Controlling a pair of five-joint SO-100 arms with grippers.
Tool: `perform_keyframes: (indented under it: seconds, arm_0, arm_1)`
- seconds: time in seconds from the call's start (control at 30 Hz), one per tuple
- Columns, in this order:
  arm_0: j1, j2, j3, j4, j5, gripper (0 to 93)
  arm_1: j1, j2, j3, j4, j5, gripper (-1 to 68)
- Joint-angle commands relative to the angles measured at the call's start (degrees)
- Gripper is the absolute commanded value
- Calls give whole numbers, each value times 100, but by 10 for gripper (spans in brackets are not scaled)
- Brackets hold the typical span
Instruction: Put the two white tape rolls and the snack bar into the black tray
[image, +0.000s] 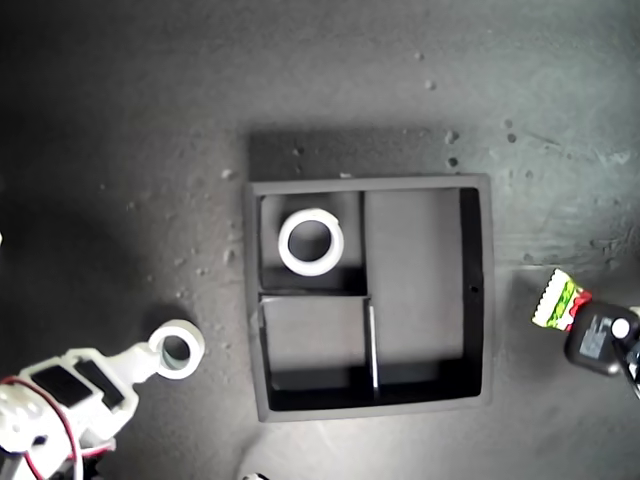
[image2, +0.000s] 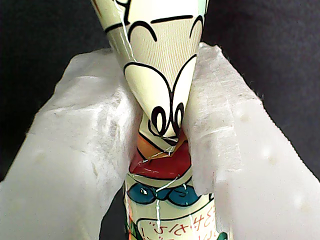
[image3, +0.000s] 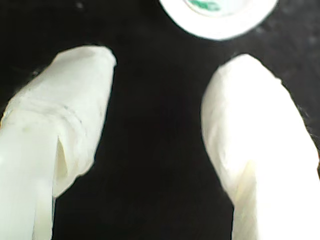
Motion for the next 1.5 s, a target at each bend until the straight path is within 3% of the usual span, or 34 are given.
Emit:
perform_keyframes:
  seconds: [0.0,0.17,0.33,0.53,0.73,0.97,1.1,1.47]
  arm_0:
    - [167,132,114,-325,-123,126]
    - [220,-255,-132,-343,18,125]
    - [114,-624,-308,-343,211,125]
    - [-35,-703,-316,-343,202,127]
    - [-62,-940,-422,-431,158,131]
    - [-79,-1477,-791,-448,167,134]
    - [-105,-1740,-923,-519,132,136]
    - [-246,-2276,-967,-712,79,144]
  arm_1:
    - [448,114,-352,88,193,-6]
    - [1011,114,-422,-167,88,-6]
    - [1995,35,-413,-2355,-4852,-6]
    - [2373,35,-1134,-1802,-7286,-6]
    - [2338,18,-1907,-1872,-9633,-6]
    - [1837,-624,-2927,-1898,-11848,-6]
    - [1705,-1960,-4500,-1134,-12164,-6]
    - [1310,-3313,-6038,-1116,-12463,-5]
